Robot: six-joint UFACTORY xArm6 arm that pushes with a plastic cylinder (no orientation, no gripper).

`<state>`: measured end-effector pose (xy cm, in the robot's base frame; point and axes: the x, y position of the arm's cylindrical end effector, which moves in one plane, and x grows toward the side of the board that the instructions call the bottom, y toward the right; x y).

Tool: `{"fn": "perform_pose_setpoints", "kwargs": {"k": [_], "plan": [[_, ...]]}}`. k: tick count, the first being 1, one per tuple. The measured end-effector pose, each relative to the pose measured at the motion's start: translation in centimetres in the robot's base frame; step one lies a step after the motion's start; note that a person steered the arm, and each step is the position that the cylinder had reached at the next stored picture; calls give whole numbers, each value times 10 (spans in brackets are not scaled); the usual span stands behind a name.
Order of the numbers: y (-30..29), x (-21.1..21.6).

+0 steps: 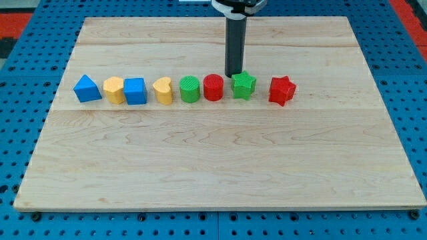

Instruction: Move both the stars to the right side of the red circle

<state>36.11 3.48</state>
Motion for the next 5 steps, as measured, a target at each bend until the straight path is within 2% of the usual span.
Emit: {"fn": "perform_pose_setpoints", "kwargs": {"k": [5], "plan": [[14,5]]}}
